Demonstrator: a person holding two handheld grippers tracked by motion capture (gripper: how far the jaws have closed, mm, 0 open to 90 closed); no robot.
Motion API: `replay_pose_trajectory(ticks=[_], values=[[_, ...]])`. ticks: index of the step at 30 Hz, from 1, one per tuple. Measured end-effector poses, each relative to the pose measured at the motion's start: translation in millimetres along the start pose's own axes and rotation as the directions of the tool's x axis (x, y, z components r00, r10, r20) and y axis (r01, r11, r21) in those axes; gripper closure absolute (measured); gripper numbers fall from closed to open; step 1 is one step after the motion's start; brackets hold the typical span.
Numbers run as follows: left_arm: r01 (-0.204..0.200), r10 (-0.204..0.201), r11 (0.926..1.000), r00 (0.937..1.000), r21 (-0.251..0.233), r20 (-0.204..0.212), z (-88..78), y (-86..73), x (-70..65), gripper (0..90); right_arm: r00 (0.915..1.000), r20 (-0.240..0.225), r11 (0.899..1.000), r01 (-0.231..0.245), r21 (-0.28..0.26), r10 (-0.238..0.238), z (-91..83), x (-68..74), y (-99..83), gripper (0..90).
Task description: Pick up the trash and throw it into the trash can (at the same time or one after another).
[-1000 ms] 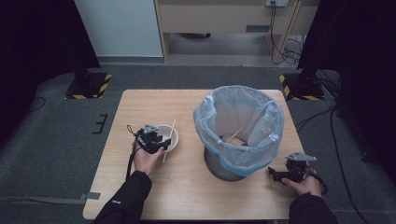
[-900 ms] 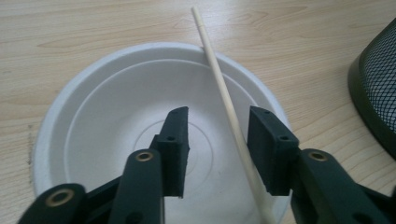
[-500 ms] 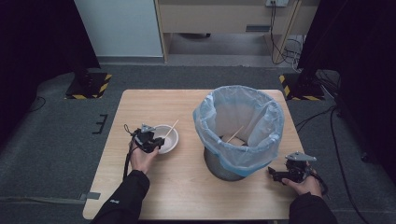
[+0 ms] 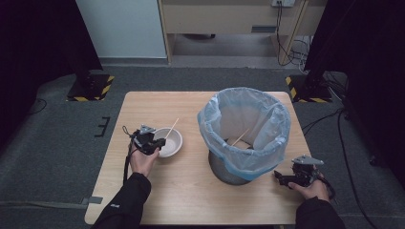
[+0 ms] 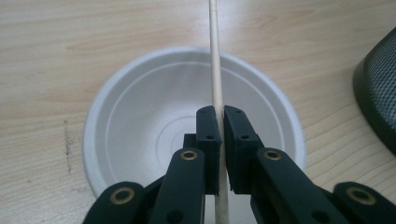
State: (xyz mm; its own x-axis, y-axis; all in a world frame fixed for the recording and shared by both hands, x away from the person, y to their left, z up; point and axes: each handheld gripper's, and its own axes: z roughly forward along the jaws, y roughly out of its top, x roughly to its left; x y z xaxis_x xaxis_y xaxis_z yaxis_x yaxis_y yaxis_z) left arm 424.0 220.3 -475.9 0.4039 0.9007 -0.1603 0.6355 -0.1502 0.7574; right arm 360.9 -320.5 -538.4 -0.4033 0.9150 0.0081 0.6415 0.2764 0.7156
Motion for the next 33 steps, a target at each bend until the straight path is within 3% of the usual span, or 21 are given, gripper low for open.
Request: replay_pose_trajectory(ticks=[7, 13, 23, 33], values=[[0.018, -0.017, 0.9972, 0.9997, -0.073, 0.019, -19.5, 9.1, 2.6, 85.1, 1.0, 0.0, 1.0, 0.0, 0.0, 0.0, 0.0, 0.0, 0.0, 5.6], [0.027, -0.02, 0.9882, 0.9986, -0.151, 0.05, -38.5, 20.4, 0.4, 85.1, 1.0, 0.0, 1.0, 0.0, 0.0, 0.0, 0.0, 0.0, 0.0, 5.6], [0.009, 0.011, 0.9688, 0.9968, -0.248, 0.079, -63.7, 36.6, -9.6, 85.0, 1.0, 0.0, 1.0, 0.0, 0.0, 0.0, 0.0, 0.0, 0.0, 5.6], [-0.006, 0.041, 0.941, 0.9945, -0.338, 0.097, -87.4, 48.8, -18.5, 85.1, 1.0, 0.0, 1.0, 0.0, 0.0, 0.0, 0.0, 0.0, 0.0, 5.6]])
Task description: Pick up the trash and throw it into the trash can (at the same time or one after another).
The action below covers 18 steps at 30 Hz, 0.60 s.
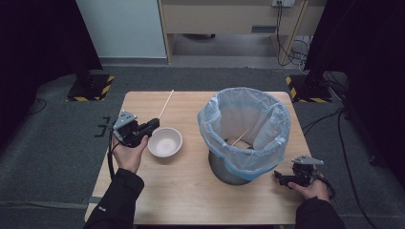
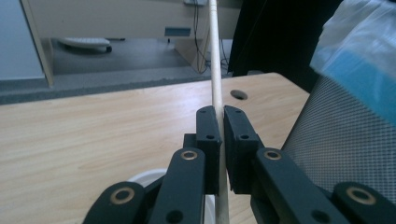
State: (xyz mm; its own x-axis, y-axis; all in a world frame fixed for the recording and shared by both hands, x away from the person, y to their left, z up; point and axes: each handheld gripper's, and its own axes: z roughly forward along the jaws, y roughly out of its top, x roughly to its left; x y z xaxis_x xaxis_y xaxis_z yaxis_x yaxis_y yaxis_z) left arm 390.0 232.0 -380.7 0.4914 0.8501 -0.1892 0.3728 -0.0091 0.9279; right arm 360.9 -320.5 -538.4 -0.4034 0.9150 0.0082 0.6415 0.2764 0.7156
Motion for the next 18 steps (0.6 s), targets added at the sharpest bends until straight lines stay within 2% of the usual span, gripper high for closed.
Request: replay_pose_trajectory(ticks=[7, 11, 18], values=[[-0.014, 0.015, 0.9973, 0.9997, -0.072, 0.019, -13.9, 13.8, -8.2, 85.1, 1.0, 0.0, 1.0, 0.0, 0.0, 0.0, 0.0, 0.0, 0.0, 5.6], [-0.039, 0.041, 0.9926, 0.999, -0.115, 0.015, -22.8, 21.7, -13.7, 85.1, 1.0, 0.0, 1.0, 0.0, 0.0, 0.0, 0.0, 0.0, 0.0, 5.5], [-0.048, 0.054, 0.9833, 0.998, -0.175, 0.033, -36.1, 32.4, -20.5, 85.1, 1.0, 0.0, 1.0, 0.0, 0.0, 0.0, 0.0, 0.0, 0.0, 5.5]])
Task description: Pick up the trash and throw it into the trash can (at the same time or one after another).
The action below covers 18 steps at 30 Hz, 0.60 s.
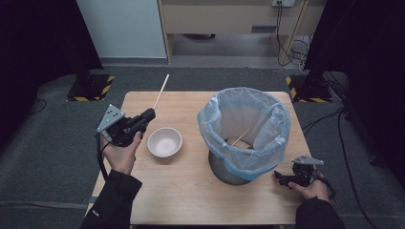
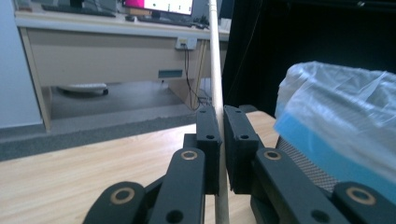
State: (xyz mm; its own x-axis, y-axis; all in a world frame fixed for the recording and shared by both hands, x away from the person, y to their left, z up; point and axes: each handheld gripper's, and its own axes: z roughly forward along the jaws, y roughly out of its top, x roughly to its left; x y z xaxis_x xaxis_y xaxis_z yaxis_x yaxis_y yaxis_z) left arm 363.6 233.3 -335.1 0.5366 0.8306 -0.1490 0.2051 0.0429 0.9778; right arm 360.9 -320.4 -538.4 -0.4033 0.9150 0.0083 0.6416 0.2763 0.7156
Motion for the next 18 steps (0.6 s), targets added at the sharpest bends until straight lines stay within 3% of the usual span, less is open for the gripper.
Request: replay_pose_trajectory(ticks=[18], values=[[-0.025, 0.031, 0.9945, 0.9981, -0.102, 0.054, -15.4, 25.7, -20.9, 85.1, 1.0, 0.0, 1.0, 0.001, 0.0, -0.001, 0.0, -0.1, 0.0, 5.5]])
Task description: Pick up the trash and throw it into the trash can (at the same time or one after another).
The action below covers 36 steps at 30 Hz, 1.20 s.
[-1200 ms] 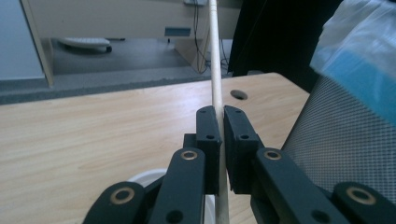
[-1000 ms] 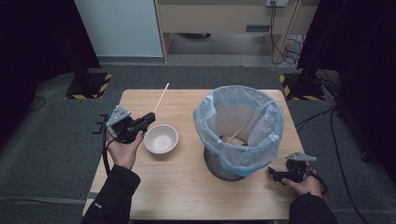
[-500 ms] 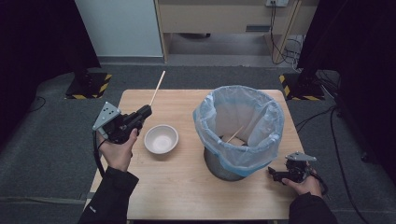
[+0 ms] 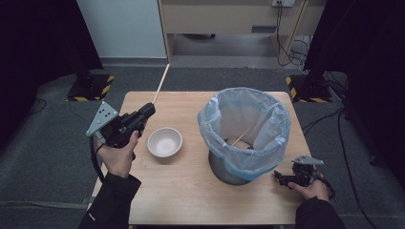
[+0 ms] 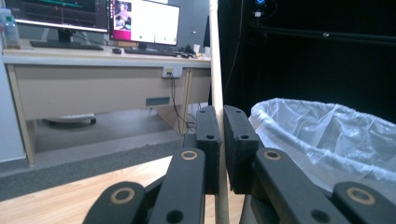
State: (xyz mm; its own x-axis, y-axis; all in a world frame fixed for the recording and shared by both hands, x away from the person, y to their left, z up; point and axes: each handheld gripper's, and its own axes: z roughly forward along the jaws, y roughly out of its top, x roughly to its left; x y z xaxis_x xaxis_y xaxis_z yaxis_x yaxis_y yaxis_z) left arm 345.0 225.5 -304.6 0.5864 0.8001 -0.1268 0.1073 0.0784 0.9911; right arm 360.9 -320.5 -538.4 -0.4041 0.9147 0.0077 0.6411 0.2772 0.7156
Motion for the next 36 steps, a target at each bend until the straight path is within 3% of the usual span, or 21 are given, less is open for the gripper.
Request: replay_pose_trajectory(ticks=[19, 36], values=[[-0.036, 0.04, 0.998, 0.9965, -0.053, 0.073, 23.7, 25.7, -30.9, 85.1, 1.0, 0.0, 1.0, -0.001, 0.0, 0.001, 0.0, 0.1, 0.0, 5.5], [-0.047, 0.056, 0.997, 0.9875, -0.061, 0.147, 53.2, 34.6, -58.8, 85.1, 1.0, 0.0, 1.0, -0.001, 0.0, 0.001, 0.0, 0.1, 0.0, 5.5]])
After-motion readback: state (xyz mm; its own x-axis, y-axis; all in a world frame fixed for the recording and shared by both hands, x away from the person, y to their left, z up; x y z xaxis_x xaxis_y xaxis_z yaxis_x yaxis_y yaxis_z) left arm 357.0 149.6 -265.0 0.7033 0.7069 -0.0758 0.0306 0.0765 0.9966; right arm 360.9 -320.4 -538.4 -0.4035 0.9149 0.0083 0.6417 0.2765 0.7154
